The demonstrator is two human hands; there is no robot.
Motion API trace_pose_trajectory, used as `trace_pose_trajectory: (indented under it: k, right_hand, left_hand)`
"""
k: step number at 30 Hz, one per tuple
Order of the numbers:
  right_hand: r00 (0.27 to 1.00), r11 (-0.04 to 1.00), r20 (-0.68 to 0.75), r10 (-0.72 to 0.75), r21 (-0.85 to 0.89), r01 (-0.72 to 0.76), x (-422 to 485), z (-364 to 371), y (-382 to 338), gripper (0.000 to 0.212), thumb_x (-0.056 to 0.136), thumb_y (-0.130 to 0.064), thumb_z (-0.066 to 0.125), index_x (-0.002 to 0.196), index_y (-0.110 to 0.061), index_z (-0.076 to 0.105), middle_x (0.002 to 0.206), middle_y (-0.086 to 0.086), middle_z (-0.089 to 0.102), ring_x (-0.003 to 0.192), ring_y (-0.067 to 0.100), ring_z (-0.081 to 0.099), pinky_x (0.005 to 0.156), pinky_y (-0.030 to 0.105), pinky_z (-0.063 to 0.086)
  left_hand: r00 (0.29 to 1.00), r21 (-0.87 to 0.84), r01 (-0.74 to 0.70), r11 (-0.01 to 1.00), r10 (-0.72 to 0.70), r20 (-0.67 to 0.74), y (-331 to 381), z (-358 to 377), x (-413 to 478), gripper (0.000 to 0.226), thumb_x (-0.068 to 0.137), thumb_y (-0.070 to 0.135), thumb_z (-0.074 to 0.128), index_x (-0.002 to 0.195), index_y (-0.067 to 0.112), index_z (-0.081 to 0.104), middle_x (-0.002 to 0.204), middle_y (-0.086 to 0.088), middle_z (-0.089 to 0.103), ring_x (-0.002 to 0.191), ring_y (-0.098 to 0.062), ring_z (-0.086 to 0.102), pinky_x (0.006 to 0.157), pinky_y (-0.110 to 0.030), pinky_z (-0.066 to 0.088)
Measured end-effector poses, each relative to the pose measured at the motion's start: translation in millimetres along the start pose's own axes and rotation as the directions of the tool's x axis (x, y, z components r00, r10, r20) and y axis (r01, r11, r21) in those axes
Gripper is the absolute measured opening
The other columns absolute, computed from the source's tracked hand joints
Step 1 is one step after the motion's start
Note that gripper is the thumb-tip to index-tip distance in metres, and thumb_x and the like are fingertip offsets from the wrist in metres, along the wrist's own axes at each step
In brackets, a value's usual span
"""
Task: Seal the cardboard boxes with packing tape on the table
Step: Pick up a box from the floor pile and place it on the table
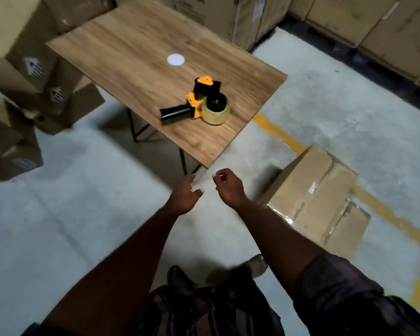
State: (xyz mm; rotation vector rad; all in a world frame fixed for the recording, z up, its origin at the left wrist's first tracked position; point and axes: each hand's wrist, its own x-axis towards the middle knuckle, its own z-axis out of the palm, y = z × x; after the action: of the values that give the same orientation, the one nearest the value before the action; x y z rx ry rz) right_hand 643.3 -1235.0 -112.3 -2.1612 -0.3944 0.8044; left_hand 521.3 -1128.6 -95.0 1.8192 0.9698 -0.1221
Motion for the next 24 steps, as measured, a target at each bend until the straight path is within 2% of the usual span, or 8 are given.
trace_pose_trajectory:
  k: [4, 6, 7, 9, 10, 18, 21, 24]
  right_hand:
    - [0.99, 0.992, 0.083, -0.114, -0.043, 0.118, -8.6, 84.8, -67.7, 0.022, 0.098, -0.029, 0.063, 0.108, -0.01, 0.065, 0.099, 0.009, 0.072, 0.094, 0.026, 0.067, 0.08, 0.031, 0.046]
    - [0.984, 0.989, 0.119, -0.134, -0.051, 0.141, -12.8, 120.2, -96.3, 0.024, 0.098, -0.029, 0.064, 0.109, -0.008, 0.065, 0.098, 0.006, 0.069, 0.093, 0.023, 0.064, 0.079, 0.027, 0.044]
    - [0.98, 0.988, 0.137, -0.142, -0.048, 0.15, -13.6, 135.8, -107.6, 0.023, 0.097, -0.029, 0.064, 0.109, -0.009, 0.065, 0.095, 0.004, 0.067, 0.091, 0.024, 0.064, 0.083, 0.031, 0.048]
    - [0.974, 0.986, 0.167, -0.153, -0.037, 0.161, -12.4, 164.9, -126.6, 0.016, 0.096, -0.028, 0.065, 0.104, -0.015, 0.062, 0.091, 0.003, 0.066, 0.089, 0.028, 0.066, 0.086, 0.047, 0.055]
    - [0.971, 0.984, 0.179, -0.162, -0.044, 0.172, -11.0, 178.7, -134.4, 0.013, 0.096, -0.028, 0.066, 0.101, -0.018, 0.061, 0.091, 0.003, 0.066, 0.09, 0.029, 0.068, 0.087, 0.049, 0.056]
    - [0.931, 0.962, 0.293, -0.219, -0.097, 0.257, 15.7, 274.7, -213.8, 0.018, 0.095, -0.023, 0.066, 0.104, -0.008, 0.067, 0.098, 0.009, 0.071, 0.096, 0.032, 0.068, 0.091, 0.043, 0.054]
    - [0.917, 0.96, 0.327, -0.229, -0.079, 0.268, 39.7, 317.2, -250.2, 0.005, 0.095, -0.022, 0.066, 0.094, -0.017, 0.063, 0.093, 0.004, 0.068, 0.094, 0.032, 0.069, 0.089, 0.043, 0.055]
    - [0.907, 0.963, 0.358, -0.22, -0.068, 0.261, 71.0, 361.6, -282.5, 0.007, 0.094, -0.021, 0.065, 0.088, -0.023, 0.061, 0.09, 0.002, 0.068, 0.092, 0.033, 0.07, 0.088, 0.042, 0.056]
  left_hand:
    - [0.989, -0.092, 0.074, 0.993, -0.085, -0.124, -61.4, -81.7, -21.0, 0.056, 0.094, 0.021, 0.068, 0.144, 0.011, 0.045, 0.143, -0.009, 0.054, 0.126, -0.026, 0.055, 0.101, -0.029, 0.041]
    - [0.978, -0.145, 0.101, 0.984, -0.125, -0.168, -85.6, -117.2, -29.2, 0.056, 0.094, 0.023, 0.067, 0.145, 0.013, 0.044, 0.143, -0.009, 0.054, 0.124, -0.026, 0.056, 0.101, -0.03, 0.04]
    - [0.971, -0.177, 0.113, 0.978, -0.146, -0.189, -94.1, -132.7, -32.4, 0.057, 0.095, 0.024, 0.067, 0.146, 0.014, 0.044, 0.144, -0.008, 0.053, 0.125, -0.025, 0.056, 0.102, -0.03, 0.04]
    - [0.955, -0.255, 0.13, 0.958, -0.19, -0.226, -111.8, -160.6, -34.3, 0.057, 0.095, 0.024, 0.067, 0.147, 0.015, 0.044, 0.144, -0.008, 0.052, 0.126, -0.025, 0.055, 0.105, -0.032, 0.041]
    - [0.948, -0.294, 0.137, 0.946, -0.211, -0.238, -119.4, -173.1, -35.3, 0.057, 0.095, 0.023, 0.067, 0.147, 0.016, 0.044, 0.145, -0.008, 0.052, 0.127, -0.025, 0.054, 0.107, -0.033, 0.041]
    - [0.892, -0.46, 0.147, 0.875, -0.318, -0.32, -176.0, -271.6, -16.6, 0.055, 0.094, 0.024, 0.069, 0.144, 0.018, 0.046, 0.143, -0.007, 0.053, 0.126, -0.024, 0.056, 0.11, -0.038, 0.041]
    - [0.872, -0.479, 0.151, 0.865, -0.345, -0.347, -193.0, -316.0, 5.8, 0.054, 0.094, 0.023, 0.069, 0.143, 0.017, 0.047, 0.142, -0.009, 0.054, 0.125, -0.024, 0.056, 0.109, -0.037, 0.042]
    - [0.856, -0.487, 0.159, 0.859, -0.366, -0.366, -202.9, -365.0, 32.7, 0.054, 0.094, 0.023, 0.069, 0.143, 0.016, 0.047, 0.141, -0.01, 0.054, 0.126, -0.023, 0.056, 0.107, -0.033, 0.041]
